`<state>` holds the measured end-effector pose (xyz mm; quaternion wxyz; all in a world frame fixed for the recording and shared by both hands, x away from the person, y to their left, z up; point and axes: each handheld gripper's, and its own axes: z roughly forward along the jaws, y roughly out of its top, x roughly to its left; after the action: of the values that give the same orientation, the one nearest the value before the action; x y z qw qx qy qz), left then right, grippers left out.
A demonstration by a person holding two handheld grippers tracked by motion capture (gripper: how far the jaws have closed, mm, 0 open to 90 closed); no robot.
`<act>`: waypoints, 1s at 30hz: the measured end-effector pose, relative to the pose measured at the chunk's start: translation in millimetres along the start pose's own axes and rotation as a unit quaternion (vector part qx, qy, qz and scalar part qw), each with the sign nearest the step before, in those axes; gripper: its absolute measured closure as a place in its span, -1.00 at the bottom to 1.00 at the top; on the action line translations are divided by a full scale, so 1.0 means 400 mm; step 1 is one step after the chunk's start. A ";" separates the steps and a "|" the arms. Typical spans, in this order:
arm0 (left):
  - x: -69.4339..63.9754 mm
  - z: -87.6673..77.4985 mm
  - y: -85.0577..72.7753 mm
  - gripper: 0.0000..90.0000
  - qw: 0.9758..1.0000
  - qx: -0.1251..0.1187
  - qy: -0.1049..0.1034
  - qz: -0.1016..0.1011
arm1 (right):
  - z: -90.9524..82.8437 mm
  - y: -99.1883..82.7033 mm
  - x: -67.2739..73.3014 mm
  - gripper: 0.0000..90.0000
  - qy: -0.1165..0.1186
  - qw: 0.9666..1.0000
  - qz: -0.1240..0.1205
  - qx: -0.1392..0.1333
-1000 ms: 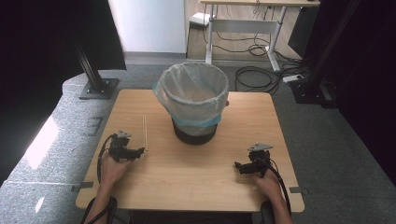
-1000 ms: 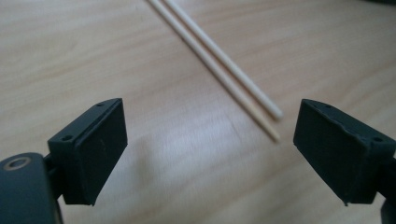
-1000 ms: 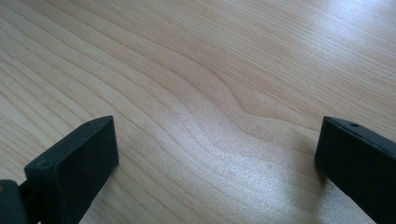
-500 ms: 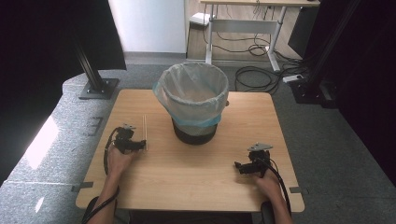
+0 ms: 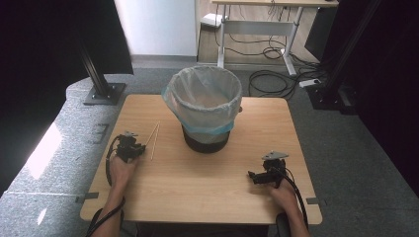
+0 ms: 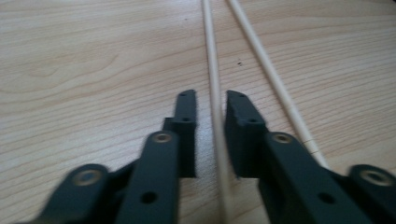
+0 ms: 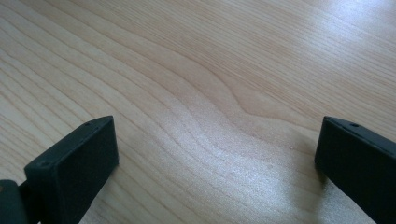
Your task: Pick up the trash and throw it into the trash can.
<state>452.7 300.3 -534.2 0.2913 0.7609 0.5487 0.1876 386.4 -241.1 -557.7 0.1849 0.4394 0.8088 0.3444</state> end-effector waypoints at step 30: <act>0.071 -0.115 0.072 0.92 0.996 0.005 -0.079 -0.039 | 0.000 0.000 0.002 -1.00 -0.002 1.000 0.000 0.000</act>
<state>455.0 331.4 -481.6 0.3370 0.7531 0.5537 0.1126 385.7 -240.4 -557.8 0.1863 0.4401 0.8083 0.3440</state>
